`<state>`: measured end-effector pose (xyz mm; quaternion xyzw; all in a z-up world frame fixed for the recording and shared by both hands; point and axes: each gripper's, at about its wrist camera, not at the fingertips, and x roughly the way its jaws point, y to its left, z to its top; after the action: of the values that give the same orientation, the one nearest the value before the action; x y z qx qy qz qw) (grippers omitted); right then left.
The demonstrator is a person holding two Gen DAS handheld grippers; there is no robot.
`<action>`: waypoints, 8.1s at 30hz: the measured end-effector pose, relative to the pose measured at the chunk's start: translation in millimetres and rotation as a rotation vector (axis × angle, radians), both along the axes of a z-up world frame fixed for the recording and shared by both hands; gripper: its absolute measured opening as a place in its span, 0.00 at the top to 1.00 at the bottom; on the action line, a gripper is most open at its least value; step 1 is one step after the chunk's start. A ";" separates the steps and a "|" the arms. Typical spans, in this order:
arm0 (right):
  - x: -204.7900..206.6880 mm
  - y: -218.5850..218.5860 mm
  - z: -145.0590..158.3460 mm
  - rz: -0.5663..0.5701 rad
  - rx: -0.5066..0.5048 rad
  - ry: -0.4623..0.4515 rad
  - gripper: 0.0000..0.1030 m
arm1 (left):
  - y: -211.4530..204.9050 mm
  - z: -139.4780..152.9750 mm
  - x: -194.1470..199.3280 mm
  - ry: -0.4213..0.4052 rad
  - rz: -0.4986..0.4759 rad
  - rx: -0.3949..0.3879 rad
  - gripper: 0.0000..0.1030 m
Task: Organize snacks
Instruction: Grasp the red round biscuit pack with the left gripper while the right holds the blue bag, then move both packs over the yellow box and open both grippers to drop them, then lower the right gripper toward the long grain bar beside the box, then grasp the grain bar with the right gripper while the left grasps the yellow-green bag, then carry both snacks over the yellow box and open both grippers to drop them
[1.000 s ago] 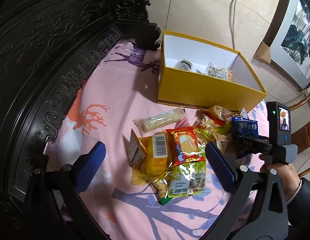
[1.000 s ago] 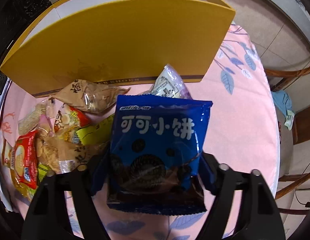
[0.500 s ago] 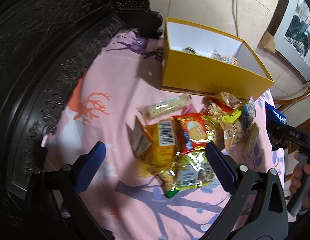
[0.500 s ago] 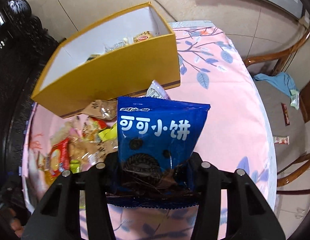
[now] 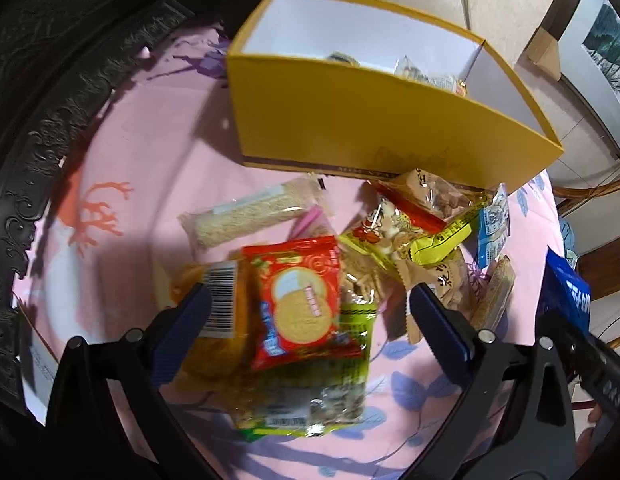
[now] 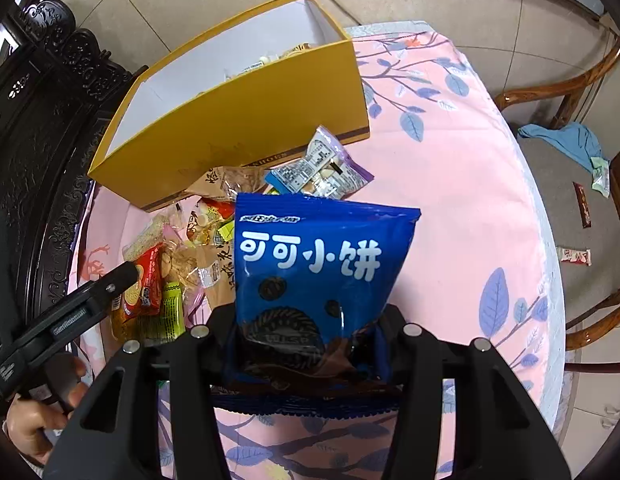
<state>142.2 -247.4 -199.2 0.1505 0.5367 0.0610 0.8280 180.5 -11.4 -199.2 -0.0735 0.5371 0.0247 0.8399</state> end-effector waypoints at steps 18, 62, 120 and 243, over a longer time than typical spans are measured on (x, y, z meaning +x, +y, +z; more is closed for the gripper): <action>0.7 -9.5 -8.9 -0.015 0.037 0.015 0.50 | -4.6 -39.1 18.0 0.106 -0.008 -0.042 0.56; 156.0 39.0 151.1 0.144 -0.039 -0.401 0.46 | -8.0 161.4 135.1 -0.386 -0.143 0.025 0.43; 25.6 6.0 -59.1 -0.105 -0.034 0.141 0.40 | 74.2 61.7 -86.4 -0.120 0.193 -0.075 0.02; 165.2 30.4 126.8 0.132 0.011 -0.321 0.72 | -9.3 127.0 152.4 -0.307 -0.041 -0.102 0.35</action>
<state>307.4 -217.0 -72.3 0.1076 0.4058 0.1413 0.8965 332.9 -20.7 -72.2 -0.1080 0.4042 -0.0312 0.9077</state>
